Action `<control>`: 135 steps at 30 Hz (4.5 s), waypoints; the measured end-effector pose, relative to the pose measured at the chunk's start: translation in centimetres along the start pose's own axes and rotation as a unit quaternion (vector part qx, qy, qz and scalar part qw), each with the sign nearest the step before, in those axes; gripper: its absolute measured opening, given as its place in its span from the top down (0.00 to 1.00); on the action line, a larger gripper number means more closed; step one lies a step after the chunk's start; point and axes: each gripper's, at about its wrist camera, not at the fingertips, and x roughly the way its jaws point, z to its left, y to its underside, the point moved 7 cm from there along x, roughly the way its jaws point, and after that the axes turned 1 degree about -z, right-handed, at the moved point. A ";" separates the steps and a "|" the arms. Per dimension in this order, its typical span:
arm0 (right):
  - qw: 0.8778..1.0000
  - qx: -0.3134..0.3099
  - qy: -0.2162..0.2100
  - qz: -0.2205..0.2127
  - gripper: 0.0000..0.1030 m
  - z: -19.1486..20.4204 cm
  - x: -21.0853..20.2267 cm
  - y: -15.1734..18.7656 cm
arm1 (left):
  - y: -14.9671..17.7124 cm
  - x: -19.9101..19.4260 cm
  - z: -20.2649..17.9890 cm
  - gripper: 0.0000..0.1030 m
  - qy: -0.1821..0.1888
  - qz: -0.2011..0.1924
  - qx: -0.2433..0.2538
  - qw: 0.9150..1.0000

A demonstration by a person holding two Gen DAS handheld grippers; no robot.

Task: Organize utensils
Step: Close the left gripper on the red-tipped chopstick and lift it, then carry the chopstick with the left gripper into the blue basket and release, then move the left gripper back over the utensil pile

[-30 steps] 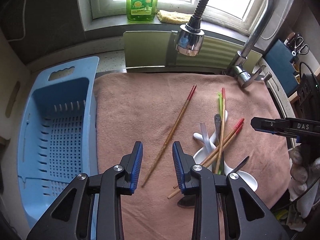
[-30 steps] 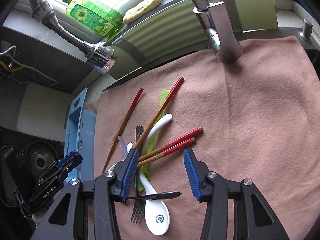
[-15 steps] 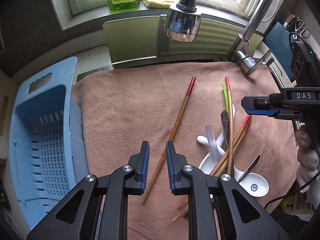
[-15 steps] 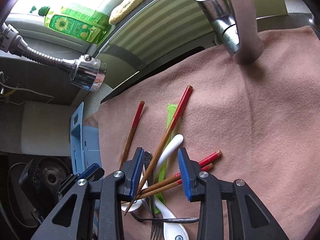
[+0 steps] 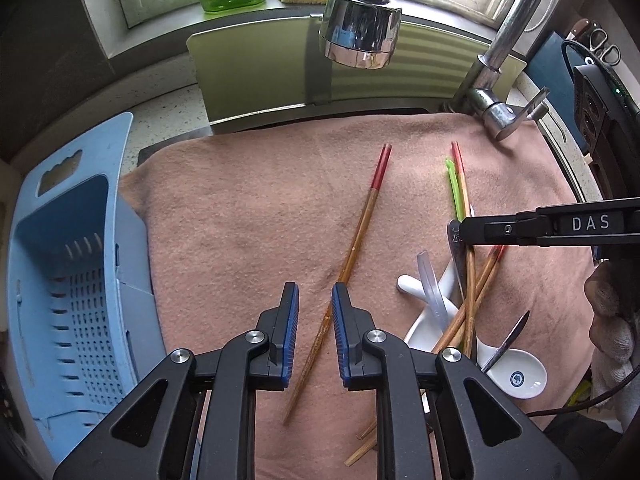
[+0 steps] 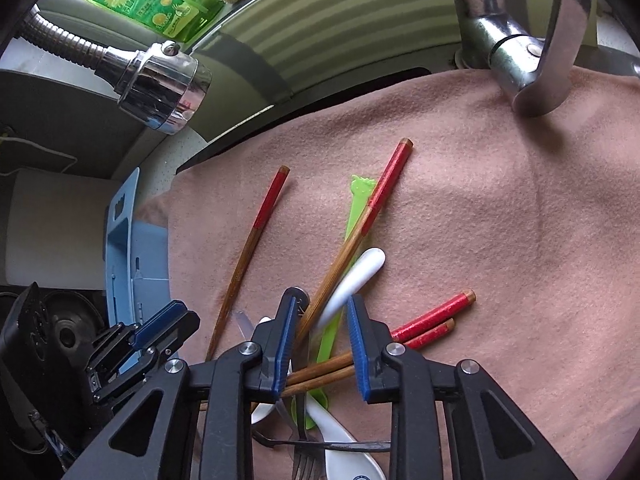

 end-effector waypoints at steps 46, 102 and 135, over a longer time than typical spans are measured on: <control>0.998 0.037 -0.039 -0.015 0.94 -3.2 -2.0 0.1 | -0.8 3.7 -1.0 0.95 0.032 0.024 -0.001 0.999; 0.991 -0.122 -0.055 -0.015 0.87 26.3 7.7 5.8 | 7.0 -6.0 19.3 0.95 0.023 -0.055 -0.183 0.981; 0.962 -0.226 -0.126 -0.082 0.47 11.2 -10.7 5.7 | 8.9 -11.7 4.7 0.81 0.022 -0.110 -0.192 0.975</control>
